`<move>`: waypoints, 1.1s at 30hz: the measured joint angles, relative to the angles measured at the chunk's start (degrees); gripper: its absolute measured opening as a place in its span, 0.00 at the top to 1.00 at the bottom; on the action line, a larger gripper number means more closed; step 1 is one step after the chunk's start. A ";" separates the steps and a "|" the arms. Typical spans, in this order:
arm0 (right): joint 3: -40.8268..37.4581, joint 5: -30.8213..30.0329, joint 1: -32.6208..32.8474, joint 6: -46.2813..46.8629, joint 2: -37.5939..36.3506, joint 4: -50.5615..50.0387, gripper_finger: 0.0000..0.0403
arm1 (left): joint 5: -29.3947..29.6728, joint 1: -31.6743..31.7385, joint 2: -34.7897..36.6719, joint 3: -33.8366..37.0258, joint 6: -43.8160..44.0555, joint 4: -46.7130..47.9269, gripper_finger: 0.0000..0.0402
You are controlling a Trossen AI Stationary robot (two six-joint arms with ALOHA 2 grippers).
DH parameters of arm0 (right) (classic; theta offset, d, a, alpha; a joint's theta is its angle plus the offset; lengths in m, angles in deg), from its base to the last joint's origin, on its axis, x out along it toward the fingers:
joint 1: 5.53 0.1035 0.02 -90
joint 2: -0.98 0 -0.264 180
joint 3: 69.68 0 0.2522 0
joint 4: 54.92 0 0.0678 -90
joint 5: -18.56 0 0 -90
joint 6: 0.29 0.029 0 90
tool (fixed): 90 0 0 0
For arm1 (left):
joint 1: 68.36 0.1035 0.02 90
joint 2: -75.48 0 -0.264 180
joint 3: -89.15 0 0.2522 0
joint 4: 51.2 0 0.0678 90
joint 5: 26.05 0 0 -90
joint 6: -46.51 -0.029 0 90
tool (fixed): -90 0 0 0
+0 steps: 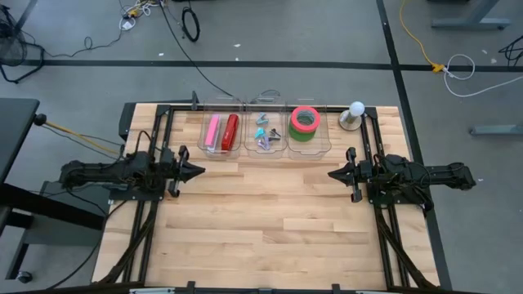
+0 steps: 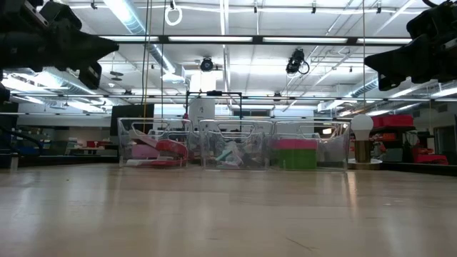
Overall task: Pick and place Stapler, Stapler remover, tape
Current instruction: Return to Home Position
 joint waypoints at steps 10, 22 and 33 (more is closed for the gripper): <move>0.00 0.00 0.01 0.00 0.00 0.02 0.96 | -0.64 0.00 1.71 0.02 -0.92 4.65 1.00; 0.00 0.00 0.01 0.00 0.00 0.02 0.96 | -3.00 0.01 1.71 0.00 -0.97 7.28 1.00; 0.00 0.00 0.00 0.00 0.00 0.02 0.96 | -3.16 0.00 1.49 0.00 -0.94 7.37 0.94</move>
